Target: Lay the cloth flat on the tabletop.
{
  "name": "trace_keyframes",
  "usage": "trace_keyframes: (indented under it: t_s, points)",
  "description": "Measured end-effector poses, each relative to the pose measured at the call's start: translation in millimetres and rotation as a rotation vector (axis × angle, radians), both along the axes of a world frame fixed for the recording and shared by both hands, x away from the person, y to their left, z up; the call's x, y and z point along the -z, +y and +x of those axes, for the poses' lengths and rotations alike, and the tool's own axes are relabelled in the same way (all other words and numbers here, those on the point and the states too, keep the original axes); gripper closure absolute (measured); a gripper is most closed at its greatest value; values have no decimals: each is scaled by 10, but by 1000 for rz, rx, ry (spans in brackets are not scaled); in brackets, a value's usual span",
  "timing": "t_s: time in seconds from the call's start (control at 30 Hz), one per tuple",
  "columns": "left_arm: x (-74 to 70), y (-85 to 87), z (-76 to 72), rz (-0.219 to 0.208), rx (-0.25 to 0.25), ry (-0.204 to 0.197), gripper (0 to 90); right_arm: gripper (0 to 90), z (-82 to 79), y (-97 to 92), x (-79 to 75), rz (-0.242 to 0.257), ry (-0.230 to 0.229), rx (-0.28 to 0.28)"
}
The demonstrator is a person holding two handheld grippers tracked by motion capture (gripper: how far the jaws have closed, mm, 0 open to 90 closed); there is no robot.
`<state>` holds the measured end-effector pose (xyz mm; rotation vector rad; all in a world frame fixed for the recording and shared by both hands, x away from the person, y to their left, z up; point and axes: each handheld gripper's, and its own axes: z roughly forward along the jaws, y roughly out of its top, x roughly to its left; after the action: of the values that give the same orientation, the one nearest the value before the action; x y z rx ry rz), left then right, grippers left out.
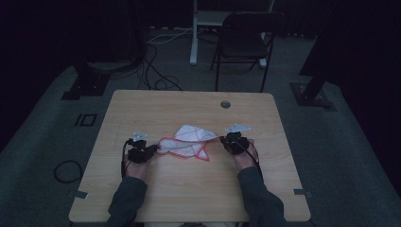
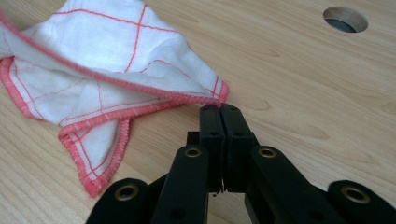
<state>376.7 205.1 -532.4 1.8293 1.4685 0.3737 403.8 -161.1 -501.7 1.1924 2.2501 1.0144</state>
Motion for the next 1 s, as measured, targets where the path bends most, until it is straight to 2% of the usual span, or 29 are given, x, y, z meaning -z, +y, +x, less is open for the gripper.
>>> trace_keyframes:
  t_s: [0.03,0.13,0.17,0.23,0.33,0.4,0.43,0.47,0.5,0.73,0.77,0.87,0.9,0.93,0.97,1.0]
  points:
    - [19,17,28,-7,-14,18,881,894,21,12,8,-4,3,0]
    - [32,28,49,-13,-29,29,881,895,46,28,10,-7,7,2]
    - [43,46,73,-29,-43,44,880,894,85,48,12,-12,14,6]
    - [42,54,84,-36,-52,51,879,892,130,68,17,-16,22,8]
    - [33,63,90,-43,-59,53,854,890,176,84,30,-10,40,11]
    - [13,73,90,-41,-60,47,790,885,220,95,45,-9,53,19]
    - [-13,89,82,-37,-57,38,779,850,250,98,52,-1,59,30]
    - [-13,89,82,-37,-57,38,771,850,250,98,52,-1,59,30]
    - [-30,108,81,-31,-57,34,766,795,282,93,57,1,62,45]
    - [-23,187,101,-23,-89,41,748,750,384,61,109,-3,101,82]
    - [-30,217,91,-37,-103,34,746,743,392,57,116,-3,104,84]
    - [-67,231,73,-36,-99,18,735,734,392,44,111,2,104,92]
    - [-123,227,59,-40,-85,-10,734,728,395,32,107,4,101,98]
    - [-123,227,59,-40,-85,-10,733,728,395,32,107,4,101,98]
    - [-191,206,42,-41,-69,-42,732,723,398,6,93,16,101,114]
    - [-191,206,42,-41,-69,-42,731,723,398,6,93,16,101,114]
